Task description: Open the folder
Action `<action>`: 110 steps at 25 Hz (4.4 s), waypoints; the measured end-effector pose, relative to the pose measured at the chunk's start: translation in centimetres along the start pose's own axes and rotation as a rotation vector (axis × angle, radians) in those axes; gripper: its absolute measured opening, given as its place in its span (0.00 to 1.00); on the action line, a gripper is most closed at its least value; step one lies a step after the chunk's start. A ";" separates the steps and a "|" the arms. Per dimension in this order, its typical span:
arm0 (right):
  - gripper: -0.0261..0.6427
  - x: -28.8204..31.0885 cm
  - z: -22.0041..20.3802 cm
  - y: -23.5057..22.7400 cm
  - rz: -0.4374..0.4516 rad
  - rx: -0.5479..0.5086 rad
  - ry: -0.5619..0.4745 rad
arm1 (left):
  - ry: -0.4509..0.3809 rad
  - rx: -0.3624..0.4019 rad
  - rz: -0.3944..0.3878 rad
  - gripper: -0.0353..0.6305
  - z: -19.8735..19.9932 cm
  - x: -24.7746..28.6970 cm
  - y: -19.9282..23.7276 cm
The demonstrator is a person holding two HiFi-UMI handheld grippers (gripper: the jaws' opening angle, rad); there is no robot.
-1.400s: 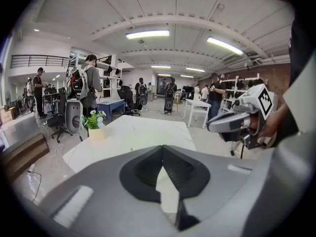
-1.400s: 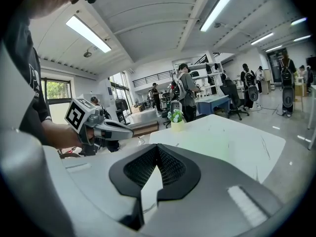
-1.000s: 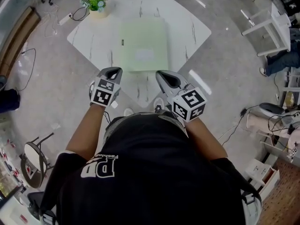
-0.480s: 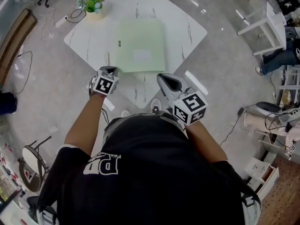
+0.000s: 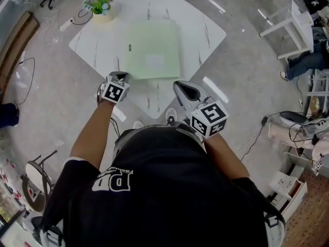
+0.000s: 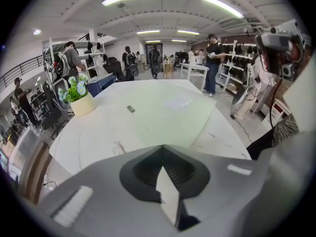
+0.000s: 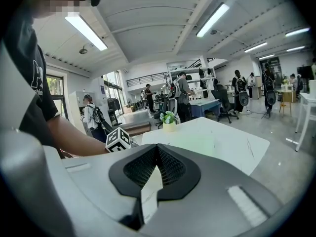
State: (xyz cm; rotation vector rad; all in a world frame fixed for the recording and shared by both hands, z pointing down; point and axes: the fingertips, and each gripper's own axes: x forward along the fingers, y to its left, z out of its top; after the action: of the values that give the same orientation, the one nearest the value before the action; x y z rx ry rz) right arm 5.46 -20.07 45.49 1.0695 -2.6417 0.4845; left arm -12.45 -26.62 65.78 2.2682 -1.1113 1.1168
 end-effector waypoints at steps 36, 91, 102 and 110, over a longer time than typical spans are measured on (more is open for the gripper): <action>0.11 2.3 -1.3 0.6 0.000 -0.199 0.052 | -0.007 -0.101 -0.066 0.14 -0.9 0.7 0.9; 0.16 22.5 -16.0 4.7 0.043 -1.155 0.552 | 0.016 -0.100 -0.108 0.14 -0.9 0.6 1.0; 0.10 21.9 -14.8 5.3 0.056 -1.000 0.492 | 0.015 -0.106 -0.107 0.14 -0.8 0.6 1.1; 0.07 21.5 -13.8 4.9 0.084 -0.784 0.482 | 0.022 -0.105 -0.091 0.14 -0.8 0.6 1.2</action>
State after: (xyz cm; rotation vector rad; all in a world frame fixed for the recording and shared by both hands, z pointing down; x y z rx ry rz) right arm -11.63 -24.71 64.58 0.5080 -2.1223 -0.2551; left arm -13.55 -27.14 66.68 2.1974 -1.0230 1.0215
